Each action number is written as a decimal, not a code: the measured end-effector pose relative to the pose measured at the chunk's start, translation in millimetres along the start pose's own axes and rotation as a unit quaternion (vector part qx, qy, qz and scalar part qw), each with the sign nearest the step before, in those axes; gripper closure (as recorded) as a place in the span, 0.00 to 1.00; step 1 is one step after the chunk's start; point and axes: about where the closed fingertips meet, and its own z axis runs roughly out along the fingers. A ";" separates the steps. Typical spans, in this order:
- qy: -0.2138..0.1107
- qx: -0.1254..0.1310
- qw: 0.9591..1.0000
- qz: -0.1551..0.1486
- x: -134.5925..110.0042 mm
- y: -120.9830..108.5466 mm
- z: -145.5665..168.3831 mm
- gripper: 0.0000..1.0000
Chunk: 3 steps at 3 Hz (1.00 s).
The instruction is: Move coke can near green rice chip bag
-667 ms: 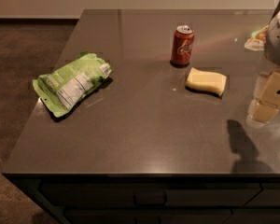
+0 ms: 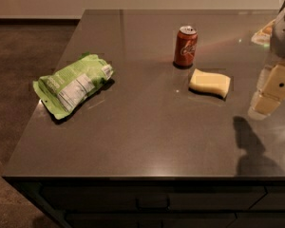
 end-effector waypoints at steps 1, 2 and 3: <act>-0.023 0.023 0.999 0.029 -1.1 -33.0 8.1 0.00; -0.041 0.050 0.996 0.061 -5.6 -67.6 19.4 0.00; -0.059 0.080 0.991 0.092 -14.7 -98.4 32.8 0.00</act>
Offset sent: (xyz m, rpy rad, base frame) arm 0.1235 -0.0204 0.0047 0.1539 -0.1892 -0.2212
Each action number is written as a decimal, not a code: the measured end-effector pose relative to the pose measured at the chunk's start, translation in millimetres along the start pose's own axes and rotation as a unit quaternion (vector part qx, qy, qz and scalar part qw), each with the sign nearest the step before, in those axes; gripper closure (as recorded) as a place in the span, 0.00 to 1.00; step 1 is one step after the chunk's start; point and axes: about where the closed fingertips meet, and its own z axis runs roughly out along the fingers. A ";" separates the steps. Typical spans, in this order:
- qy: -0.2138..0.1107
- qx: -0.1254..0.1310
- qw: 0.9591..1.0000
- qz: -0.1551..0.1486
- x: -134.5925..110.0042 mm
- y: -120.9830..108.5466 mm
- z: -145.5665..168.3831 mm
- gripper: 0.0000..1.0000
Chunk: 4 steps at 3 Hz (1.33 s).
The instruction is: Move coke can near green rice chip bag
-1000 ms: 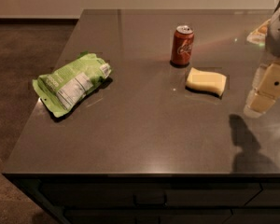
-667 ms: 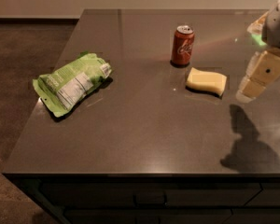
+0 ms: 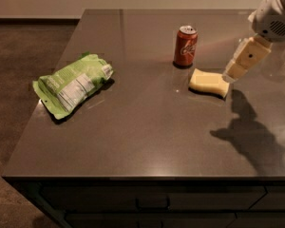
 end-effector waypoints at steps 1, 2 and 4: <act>-0.021 0.044 0.998 0.044 -18.6 -22.7 26.5 0.00; -0.029 0.080 0.991 0.098 -32.1 -42.1 58.3 0.00; -0.037 0.094 0.980 0.170 -48.9 -61.6 91.6 0.00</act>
Offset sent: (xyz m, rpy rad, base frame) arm 0.1000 0.0211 -0.0314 0.1210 -0.1721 -0.3035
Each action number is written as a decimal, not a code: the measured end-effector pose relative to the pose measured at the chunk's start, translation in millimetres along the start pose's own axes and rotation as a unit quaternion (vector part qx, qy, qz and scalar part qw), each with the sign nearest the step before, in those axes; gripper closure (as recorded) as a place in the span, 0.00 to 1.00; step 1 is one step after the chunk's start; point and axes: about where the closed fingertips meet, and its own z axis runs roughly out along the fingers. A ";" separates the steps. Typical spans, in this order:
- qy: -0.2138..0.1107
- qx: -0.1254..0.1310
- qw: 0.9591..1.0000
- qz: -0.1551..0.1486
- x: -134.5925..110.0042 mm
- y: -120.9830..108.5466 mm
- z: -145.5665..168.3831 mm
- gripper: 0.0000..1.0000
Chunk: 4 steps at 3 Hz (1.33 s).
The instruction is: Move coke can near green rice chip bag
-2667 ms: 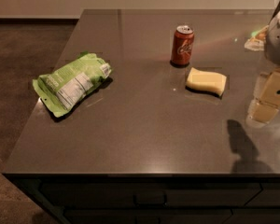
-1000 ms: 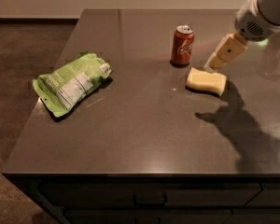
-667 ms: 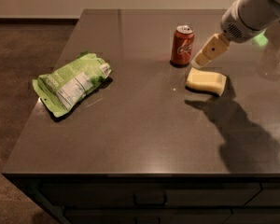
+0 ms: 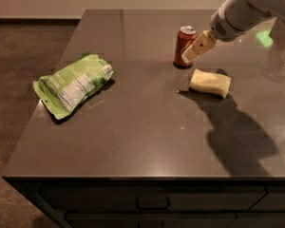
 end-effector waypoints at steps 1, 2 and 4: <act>-0.008 -0.004 0.999 0.031 -15.2 -0.3 26.2 0.00; -0.009 -0.016 0.999 0.048 -26.9 2.8 47.8 0.00; -0.017 -0.058 0.997 0.053 -47.9 13.4 73.0 0.13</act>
Offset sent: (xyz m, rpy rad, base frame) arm 0.0654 0.0368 -0.0284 0.1305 0.0332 -0.0588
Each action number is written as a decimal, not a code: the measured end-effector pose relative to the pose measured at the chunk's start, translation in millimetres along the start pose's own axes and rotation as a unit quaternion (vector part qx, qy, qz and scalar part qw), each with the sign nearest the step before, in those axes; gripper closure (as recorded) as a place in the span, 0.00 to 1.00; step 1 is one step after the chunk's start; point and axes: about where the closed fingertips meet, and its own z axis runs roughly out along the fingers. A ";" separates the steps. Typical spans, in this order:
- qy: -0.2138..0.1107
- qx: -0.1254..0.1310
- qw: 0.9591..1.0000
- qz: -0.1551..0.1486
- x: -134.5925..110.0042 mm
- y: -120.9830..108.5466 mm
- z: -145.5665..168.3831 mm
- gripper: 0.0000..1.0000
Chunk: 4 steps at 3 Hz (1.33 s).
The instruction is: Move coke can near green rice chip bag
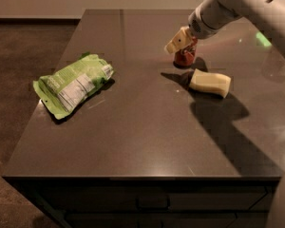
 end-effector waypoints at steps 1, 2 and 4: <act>-0.006 -0.018 1.000 -0.001 -7.3 -1.7 3.6 0.37; -0.013 -0.036 0.999 -0.004 -13.7 -0.1 -1.3 0.60; -0.041 -0.129 0.988 -0.075 -43.9 70.6 -28.3 1.00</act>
Offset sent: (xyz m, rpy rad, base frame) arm 0.0046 0.0072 0.0273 0.0859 0.0192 0.0950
